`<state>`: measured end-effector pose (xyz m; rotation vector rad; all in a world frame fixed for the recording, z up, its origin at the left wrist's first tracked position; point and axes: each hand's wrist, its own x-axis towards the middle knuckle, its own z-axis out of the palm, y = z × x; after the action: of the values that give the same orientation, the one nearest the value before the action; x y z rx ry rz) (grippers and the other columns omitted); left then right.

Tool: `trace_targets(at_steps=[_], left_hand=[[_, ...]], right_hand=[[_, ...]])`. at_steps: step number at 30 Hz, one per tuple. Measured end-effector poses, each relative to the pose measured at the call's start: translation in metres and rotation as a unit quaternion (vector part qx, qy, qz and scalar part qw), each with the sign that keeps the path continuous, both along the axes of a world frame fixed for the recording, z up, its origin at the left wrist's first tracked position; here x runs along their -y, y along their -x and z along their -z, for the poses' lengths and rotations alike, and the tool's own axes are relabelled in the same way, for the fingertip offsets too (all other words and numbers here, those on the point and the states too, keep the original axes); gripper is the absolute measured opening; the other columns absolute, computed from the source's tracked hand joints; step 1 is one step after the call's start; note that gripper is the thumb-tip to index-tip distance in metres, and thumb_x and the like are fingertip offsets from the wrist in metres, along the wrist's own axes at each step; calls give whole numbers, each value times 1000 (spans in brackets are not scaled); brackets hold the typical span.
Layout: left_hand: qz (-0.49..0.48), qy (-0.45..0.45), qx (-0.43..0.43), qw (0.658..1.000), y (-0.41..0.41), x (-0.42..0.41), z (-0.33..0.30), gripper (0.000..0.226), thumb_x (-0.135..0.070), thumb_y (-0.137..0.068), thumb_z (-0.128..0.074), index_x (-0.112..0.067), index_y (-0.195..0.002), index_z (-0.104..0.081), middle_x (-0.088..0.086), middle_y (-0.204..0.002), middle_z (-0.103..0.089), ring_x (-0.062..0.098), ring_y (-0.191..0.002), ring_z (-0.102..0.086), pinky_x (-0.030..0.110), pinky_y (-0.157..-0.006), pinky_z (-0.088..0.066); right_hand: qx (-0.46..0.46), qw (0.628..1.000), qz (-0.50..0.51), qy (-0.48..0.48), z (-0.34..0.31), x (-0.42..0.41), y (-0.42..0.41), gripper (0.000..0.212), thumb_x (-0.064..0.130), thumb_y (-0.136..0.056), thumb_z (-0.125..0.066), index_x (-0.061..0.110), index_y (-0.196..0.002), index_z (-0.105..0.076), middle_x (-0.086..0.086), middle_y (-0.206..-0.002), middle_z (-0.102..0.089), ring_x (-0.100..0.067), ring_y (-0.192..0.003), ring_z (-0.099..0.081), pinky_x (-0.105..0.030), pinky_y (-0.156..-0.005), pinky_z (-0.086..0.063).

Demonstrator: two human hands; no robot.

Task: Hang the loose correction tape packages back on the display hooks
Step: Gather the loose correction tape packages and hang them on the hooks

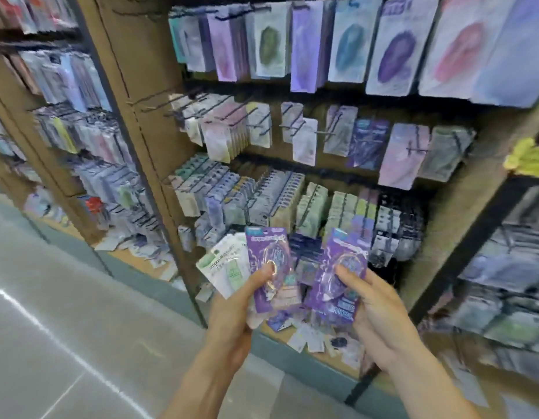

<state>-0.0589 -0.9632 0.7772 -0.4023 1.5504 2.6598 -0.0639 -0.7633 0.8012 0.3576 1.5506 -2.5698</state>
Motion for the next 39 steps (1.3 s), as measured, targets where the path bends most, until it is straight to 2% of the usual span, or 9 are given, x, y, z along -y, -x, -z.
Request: trace_targets(at_steps=[4,9,12,19,24,29,31,34,39], left_hand=[[27,-9,-9,1000,51,-2,1,47,-8,-82,-78,-13,-127,-71,9,-119,-79,29,-109,-75,48,-97,-59],[37,-3,-8,999,109,37,3,50,-8,-84,-77,-8,-133,-68,11,-120,-78,26,-104,-77,36,-77,-65],[18,3,0,1000,140,85,3,59,-15,-81,-80,-9,-138,-65,11,-125,-76,30,-113,-74,34,-77,-65],[-35,1,10,999,191,172,1,69,-25,-69,-88,-11,-134,-68,15,-123,-76,27,-90,-78,32,-61,-62],[65,13,-5,998,233,140,-3,70,-19,-70,-92,-16,-135,-67,8,-123,-77,27,-105,-76,37,-74,-66],[228,16,-14,973,245,62,-11,71,-18,-70,-90,-15,-136,-65,10,-123,-77,34,-111,-74,39,-79,-66],[272,7,-17,962,241,36,-16,69,-15,-72,-90,-11,-136,-65,12,-122,-77,33,-105,-75,38,-72,-67],[295,-5,-10,955,236,13,-21,66,-19,-70,-82,-7,-132,-67,15,-119,-77,33,-98,-74,33,-59,-63],[308,-2,-21,951,236,5,-31,62,-24,-69,-83,-12,-128,-68,14,-114,-79,33,-95,-76,34,-61,-64]], right_hand=[[-33,993,106,-24,7,-20,32,74,43,-44,-100,15,-109,-79,-9,-117,-76,-22,-103,-75,-44,-97,-55],[-52,990,129,6,15,21,96,37,18,-83,-74,10,-119,-71,-9,-115,-77,-18,-94,-75,-36,-84,-60],[-45,996,75,-6,15,77,137,31,17,-85,-72,13,-116,-71,-6,-107,-79,-16,-85,-76,-29,-66,-62],[-40,998,-20,-33,3,164,192,41,26,-82,-75,16,-121,-70,-7,-113,-78,-22,-96,-76,-33,-77,-61],[-30,994,96,-40,-4,134,192,39,30,-81,-74,21,-118,-71,-2,-109,-79,-18,-89,-77,-32,-71,-58],[-32,954,296,19,-6,73,157,33,10,-89,-70,8,-122,-69,-10,-109,-76,-23,-83,-72,-40,-79,-55],[-47,946,322,-1,-9,58,148,29,7,-93,-66,5,-122,-69,-15,-115,-75,-27,-92,-71,-43,-87,-54],[-92,936,335,-48,-18,47,150,31,11,-91,-70,6,-121,-68,-16,-115,-76,-24,-93,-74,-33,-75,-59],[-135,919,359,-95,-32,40,169,36,15,-89,-74,15,-124,-65,-9,-114,-77,-23,-101,-75,-34,-78,-58]])
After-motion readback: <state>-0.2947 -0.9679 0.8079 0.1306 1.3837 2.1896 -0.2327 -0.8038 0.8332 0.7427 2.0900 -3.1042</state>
